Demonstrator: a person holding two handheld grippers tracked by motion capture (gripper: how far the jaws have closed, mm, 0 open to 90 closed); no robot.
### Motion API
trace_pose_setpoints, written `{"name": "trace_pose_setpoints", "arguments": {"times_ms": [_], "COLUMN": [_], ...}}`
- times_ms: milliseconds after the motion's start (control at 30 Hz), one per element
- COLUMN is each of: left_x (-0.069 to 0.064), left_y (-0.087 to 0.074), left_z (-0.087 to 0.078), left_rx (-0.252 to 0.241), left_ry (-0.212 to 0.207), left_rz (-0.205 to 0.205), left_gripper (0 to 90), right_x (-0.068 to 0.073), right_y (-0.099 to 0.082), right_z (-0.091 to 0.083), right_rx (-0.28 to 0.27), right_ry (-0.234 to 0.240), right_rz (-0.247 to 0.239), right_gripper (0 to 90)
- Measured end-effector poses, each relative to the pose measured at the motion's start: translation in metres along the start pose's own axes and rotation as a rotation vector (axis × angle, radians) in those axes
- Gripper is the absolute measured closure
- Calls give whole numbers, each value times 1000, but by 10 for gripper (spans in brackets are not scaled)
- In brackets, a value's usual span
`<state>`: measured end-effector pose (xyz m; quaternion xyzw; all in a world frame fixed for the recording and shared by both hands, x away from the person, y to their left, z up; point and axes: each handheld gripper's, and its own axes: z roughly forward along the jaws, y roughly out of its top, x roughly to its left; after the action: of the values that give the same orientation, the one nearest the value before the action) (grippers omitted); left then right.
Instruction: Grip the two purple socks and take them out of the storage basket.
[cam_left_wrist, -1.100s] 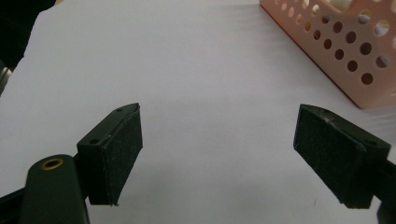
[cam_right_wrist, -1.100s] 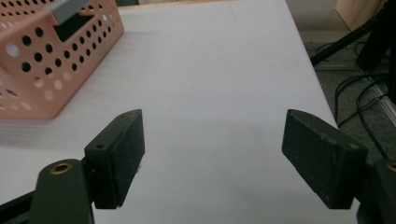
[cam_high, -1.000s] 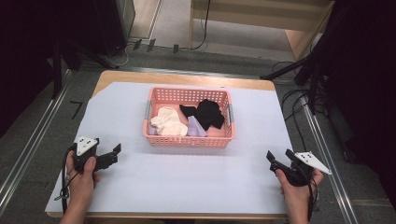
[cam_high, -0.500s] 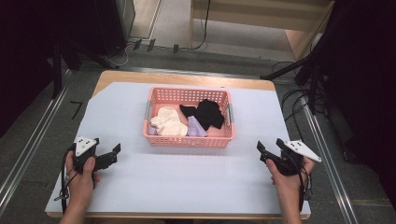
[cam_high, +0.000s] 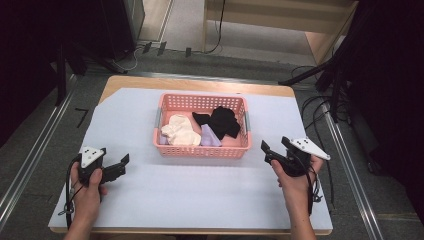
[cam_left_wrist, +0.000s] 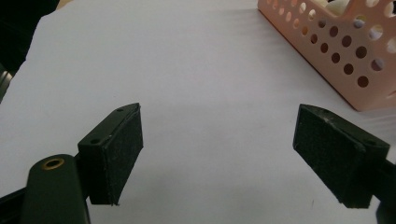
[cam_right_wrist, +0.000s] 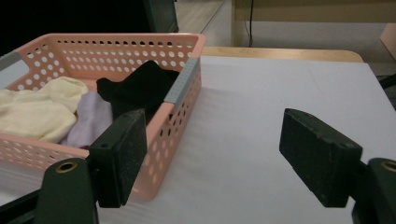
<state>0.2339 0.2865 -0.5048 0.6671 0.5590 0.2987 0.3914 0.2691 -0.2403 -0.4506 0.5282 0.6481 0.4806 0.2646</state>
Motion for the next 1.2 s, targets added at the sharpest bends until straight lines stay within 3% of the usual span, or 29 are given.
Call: {"name": "trace_pose_setpoints", "arguments": {"times_ms": [833, 1067, 1200], "left_x": [0, 0, 0], "left_y": [0, 0, 0], "left_z": [0, 0, 0], "left_rx": [7, 8, 8], "left_ry": [-10, -10, -10], "left_rz": [-2, -1, -1], "left_gripper": [166, 167, 167], "right_x": [53, 64, 72], "right_y": [21, 22, 23], "right_z": [48, 60, 68], "right_rx": [36, 31, 31], "right_ry": [64, 74, 98], "right_rz": [-42, -50, -50], "right_gripper": [249, 340, 344]}}
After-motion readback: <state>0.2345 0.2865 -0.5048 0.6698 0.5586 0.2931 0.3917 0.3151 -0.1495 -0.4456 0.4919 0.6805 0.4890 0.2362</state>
